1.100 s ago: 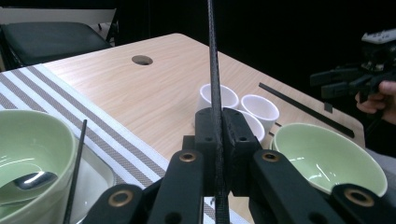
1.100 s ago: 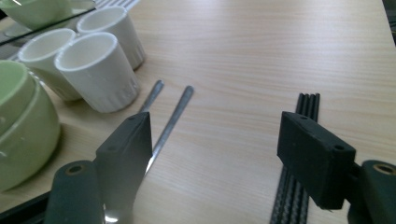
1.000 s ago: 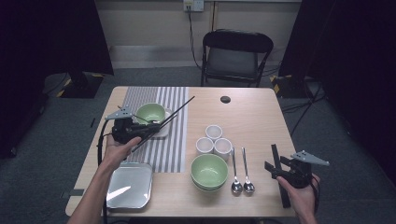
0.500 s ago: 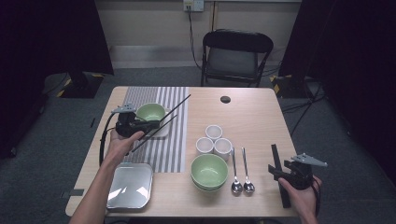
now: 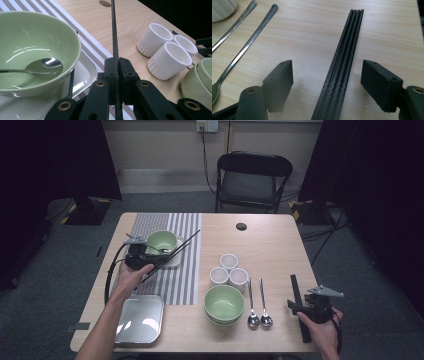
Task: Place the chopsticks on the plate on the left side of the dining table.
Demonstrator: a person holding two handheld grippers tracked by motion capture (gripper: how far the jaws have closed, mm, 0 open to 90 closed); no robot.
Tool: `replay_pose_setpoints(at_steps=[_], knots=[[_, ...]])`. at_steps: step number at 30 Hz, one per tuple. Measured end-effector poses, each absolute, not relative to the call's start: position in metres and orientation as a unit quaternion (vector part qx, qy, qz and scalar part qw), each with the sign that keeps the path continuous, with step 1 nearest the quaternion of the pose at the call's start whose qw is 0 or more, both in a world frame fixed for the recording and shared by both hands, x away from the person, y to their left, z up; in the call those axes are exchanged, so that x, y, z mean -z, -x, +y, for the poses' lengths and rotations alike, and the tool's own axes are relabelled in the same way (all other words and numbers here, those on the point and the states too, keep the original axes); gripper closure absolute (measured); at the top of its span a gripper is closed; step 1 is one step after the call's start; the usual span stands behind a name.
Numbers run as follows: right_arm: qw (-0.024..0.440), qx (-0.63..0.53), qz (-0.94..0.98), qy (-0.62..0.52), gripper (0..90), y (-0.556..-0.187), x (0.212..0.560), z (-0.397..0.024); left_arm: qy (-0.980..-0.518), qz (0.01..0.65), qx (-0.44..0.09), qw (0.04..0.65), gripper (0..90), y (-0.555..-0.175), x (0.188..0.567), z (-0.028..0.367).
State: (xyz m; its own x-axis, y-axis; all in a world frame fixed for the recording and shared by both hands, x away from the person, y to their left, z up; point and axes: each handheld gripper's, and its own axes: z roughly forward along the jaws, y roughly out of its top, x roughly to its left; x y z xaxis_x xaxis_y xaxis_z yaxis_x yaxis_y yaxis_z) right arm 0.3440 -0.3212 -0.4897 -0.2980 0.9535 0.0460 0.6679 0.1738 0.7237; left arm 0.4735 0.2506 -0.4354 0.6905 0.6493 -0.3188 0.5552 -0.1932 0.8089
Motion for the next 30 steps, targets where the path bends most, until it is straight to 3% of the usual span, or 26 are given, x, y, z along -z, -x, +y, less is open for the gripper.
replay_pose_setpoints(at_steps=[12,30], knots=[[0.244,-0.329,0.736,-0.538,23.3,-0.341,0.499,-0.318,-0.781,0.412,-0.050,0.466,85.9,-0.475,0.454,0.256],[0.248,-0.327,0.733,-0.542,23.2,-0.340,0.499,-0.317,-0.789,0.427,-0.052,0.438,85.9,-0.479,0.469,0.254]])
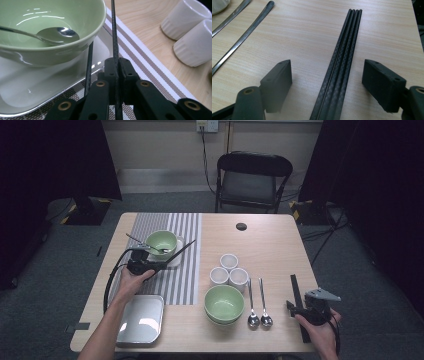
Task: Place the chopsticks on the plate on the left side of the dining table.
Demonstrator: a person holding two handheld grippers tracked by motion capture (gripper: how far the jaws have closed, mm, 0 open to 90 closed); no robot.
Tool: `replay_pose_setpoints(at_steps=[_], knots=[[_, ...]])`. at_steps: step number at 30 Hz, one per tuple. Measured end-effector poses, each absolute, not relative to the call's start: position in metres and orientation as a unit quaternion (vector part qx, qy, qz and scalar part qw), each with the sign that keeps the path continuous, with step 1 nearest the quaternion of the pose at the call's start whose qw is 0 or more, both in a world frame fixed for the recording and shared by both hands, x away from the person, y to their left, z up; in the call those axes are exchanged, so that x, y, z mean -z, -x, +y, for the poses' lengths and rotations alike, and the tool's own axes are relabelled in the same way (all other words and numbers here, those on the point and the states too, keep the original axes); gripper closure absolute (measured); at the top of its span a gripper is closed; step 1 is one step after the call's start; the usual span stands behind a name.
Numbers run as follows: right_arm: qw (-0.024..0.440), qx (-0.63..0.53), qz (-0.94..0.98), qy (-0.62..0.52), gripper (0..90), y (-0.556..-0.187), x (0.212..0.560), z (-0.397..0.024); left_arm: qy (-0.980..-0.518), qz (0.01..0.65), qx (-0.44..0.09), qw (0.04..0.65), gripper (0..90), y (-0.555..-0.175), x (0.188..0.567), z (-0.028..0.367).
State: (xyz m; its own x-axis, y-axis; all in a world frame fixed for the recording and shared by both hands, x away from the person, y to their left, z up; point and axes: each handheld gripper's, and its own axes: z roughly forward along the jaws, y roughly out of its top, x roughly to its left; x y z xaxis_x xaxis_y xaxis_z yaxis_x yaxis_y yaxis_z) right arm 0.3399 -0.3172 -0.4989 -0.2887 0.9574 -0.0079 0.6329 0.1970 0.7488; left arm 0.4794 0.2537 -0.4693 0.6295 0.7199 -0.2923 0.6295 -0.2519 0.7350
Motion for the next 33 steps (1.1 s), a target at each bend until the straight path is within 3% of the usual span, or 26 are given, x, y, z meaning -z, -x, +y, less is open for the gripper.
replay_pose_setpoints(at_steps=[33], knots=[[0.246,-0.329,0.731,-0.546,22.8,-0.3402,0.4988,-0.3169,-0.803,0.443,-0.057,0.393,85.2,-0.4821,0.4784,0.2580]])
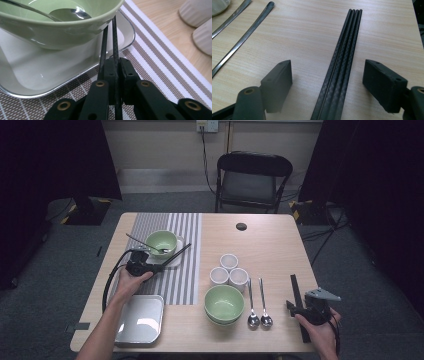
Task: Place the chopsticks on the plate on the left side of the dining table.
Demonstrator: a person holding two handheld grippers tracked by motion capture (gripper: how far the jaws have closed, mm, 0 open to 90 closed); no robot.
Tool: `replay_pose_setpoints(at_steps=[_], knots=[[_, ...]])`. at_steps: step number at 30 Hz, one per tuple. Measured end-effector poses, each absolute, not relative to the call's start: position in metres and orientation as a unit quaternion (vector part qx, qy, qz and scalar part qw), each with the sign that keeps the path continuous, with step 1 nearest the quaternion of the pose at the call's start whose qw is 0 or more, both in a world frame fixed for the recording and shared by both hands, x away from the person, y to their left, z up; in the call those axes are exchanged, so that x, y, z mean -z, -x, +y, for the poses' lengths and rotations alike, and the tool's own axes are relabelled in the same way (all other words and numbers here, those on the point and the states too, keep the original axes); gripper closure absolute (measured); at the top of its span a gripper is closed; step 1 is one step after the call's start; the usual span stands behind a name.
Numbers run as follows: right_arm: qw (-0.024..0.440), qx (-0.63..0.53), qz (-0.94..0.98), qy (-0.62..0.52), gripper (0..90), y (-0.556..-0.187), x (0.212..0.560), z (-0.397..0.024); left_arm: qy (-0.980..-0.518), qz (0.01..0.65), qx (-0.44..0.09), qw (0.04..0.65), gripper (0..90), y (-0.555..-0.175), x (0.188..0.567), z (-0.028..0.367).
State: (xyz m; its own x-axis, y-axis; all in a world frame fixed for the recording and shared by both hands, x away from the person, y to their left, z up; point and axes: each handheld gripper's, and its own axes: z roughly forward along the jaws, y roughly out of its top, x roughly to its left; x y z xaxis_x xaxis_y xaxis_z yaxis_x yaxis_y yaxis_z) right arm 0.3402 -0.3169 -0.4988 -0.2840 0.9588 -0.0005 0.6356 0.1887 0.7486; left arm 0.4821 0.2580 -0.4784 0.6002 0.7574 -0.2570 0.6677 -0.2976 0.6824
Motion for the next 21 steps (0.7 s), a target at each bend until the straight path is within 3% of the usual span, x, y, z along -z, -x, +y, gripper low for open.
replay_pose_setpoints(at_steps=[21], knots=[[0.247,-0.328,0.731,-0.545,22.7,-0.3403,0.4989,-0.3168,-0.799,0.446,-0.065,0.398,82.2,-0.4806,0.4754,0.2560]])
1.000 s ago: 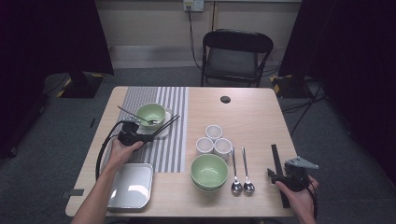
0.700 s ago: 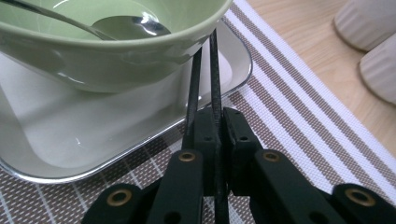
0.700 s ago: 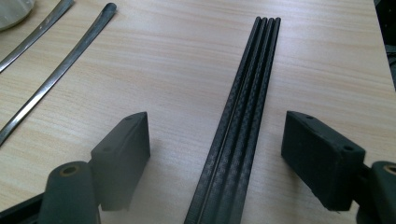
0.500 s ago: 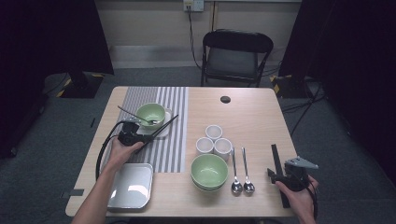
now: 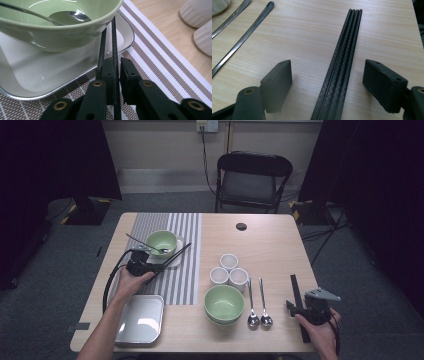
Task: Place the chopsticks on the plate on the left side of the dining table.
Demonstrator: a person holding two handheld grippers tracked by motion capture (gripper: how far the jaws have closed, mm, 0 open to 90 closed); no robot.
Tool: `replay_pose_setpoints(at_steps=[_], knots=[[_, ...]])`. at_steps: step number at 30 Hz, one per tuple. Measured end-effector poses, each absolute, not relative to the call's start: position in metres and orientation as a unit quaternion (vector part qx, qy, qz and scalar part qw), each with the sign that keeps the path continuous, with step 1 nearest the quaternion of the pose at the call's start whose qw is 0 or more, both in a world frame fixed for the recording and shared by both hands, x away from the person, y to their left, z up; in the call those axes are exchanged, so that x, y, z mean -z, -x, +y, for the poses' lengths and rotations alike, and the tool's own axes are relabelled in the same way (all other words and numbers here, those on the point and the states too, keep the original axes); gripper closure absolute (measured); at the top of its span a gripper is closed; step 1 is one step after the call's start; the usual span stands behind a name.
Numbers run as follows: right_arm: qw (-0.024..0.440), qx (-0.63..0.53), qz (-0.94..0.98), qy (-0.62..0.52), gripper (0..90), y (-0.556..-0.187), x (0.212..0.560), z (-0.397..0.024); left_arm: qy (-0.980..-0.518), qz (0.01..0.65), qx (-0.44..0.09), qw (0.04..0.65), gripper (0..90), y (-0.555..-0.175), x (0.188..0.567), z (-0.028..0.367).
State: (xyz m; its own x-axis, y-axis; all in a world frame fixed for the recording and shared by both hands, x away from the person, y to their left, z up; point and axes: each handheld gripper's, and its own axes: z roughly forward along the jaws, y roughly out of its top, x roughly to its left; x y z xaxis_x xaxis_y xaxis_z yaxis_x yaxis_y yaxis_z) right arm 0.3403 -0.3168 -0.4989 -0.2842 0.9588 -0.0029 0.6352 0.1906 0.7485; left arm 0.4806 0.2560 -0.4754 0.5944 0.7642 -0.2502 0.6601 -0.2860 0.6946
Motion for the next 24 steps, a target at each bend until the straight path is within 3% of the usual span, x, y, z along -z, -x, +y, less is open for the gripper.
replay_pose_setpoints(at_steps=[14,24], knots=[[0.247,-0.328,0.732,-0.544,22.4,-0.340,0.499,-0.317,-0.794,0.424,-0.083,0.429,71.8,-0.478,0.450,0.255],[0.247,-0.328,0.732,-0.544,22.2,-0.340,0.499,-0.316,-0.812,0.406,-0.073,0.412,72.1,-0.487,0.458,0.233]])
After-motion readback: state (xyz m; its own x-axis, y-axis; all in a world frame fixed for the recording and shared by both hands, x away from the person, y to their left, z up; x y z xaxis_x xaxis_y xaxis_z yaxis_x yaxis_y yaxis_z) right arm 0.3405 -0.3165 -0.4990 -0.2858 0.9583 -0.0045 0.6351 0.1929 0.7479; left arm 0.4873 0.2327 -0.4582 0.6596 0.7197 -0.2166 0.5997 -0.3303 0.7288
